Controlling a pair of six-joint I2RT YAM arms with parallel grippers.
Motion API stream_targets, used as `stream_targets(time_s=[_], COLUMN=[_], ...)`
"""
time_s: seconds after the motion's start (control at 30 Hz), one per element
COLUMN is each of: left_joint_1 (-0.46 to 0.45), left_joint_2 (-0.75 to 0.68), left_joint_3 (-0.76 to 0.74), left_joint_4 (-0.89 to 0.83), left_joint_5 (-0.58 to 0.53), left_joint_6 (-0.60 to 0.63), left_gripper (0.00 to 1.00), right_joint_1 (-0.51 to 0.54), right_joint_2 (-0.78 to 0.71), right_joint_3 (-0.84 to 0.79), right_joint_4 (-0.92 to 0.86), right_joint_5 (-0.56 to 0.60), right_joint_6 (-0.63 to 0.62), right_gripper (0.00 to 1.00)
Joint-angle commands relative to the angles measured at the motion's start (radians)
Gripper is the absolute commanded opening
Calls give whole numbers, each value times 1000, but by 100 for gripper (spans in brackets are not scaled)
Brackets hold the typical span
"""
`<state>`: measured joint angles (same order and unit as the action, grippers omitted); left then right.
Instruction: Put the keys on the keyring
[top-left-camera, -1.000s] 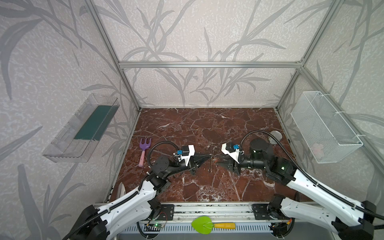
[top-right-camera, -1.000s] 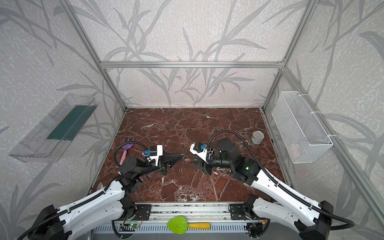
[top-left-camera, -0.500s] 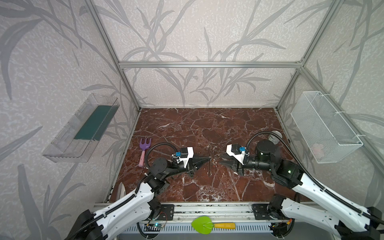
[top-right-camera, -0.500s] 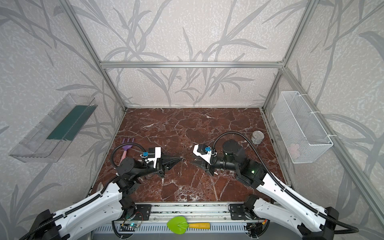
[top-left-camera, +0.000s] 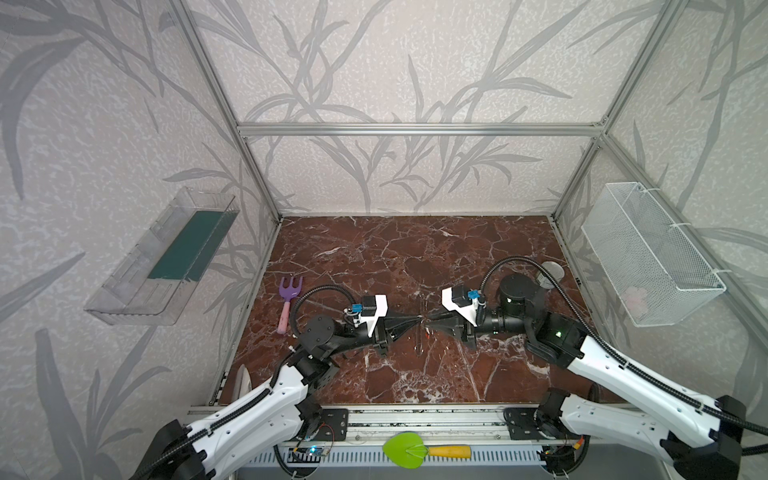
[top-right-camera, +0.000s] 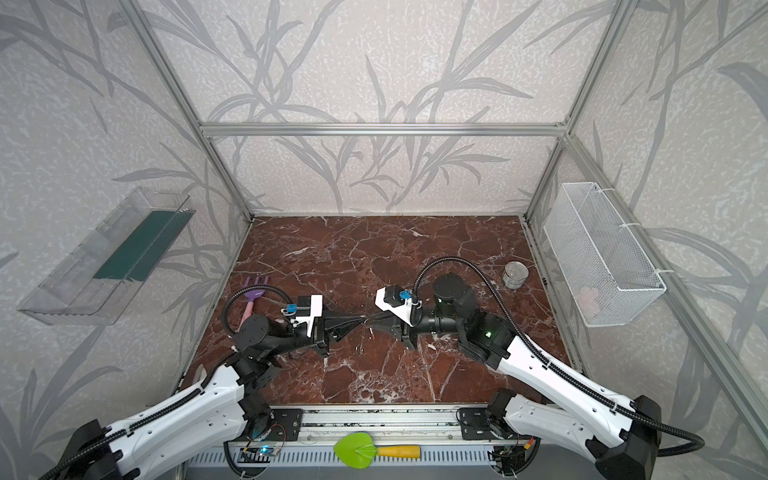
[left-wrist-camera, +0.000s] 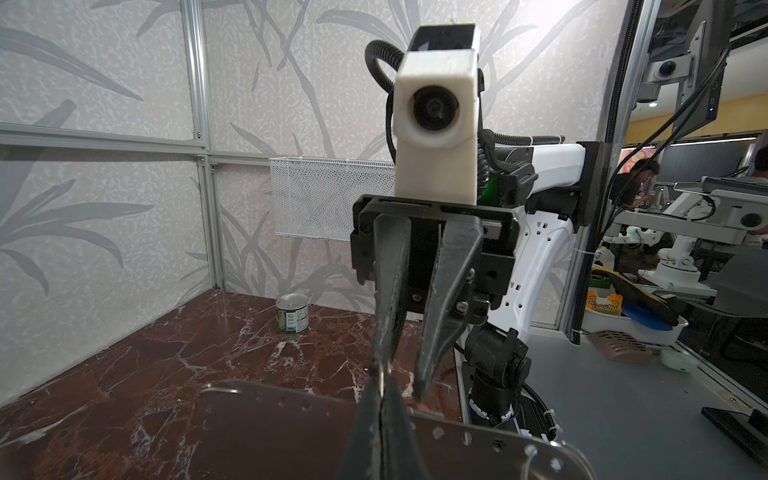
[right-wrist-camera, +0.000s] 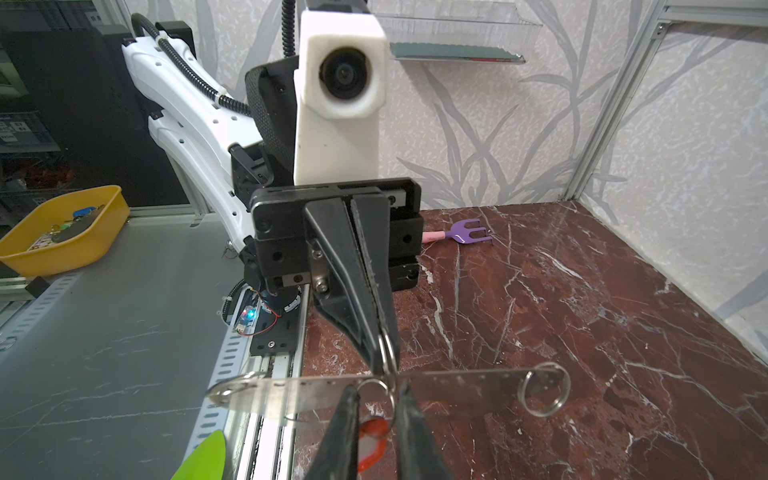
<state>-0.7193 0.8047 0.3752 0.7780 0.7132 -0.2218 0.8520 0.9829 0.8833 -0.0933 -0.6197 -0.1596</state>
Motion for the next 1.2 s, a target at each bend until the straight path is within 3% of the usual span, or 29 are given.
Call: stream_targets(time_s=[0.0, 0.53, 0.7, 0.97, 1.17], left_joint_1=[0, 0, 0, 0, 0], left_joint_2=[-19, -43, -41, -60, -209], left_joint_3=[18, 2, 1, -5, -4], left_joint_4=[38, 52, 50, 11, -194], left_joint_5=[22, 15, 16, -18, -108], left_joint_6=[-12, -13, -13, -8, 72], left_gripper=[0, 0, 0, 0, 19], right_joint_1=[4, 3, 3, 4, 4], right_joint_2=[6, 48, 54, 63, 60], right_joint_3=[20, 37, 50, 92, 155], right_joint_4=[47, 51, 52, -27, -181], right_joint_5=[-32, -47, -50, -7, 47], right_joint_6=[21, 30, 30, 5, -49], right_gripper=[17, 11, 1, 0, 0])
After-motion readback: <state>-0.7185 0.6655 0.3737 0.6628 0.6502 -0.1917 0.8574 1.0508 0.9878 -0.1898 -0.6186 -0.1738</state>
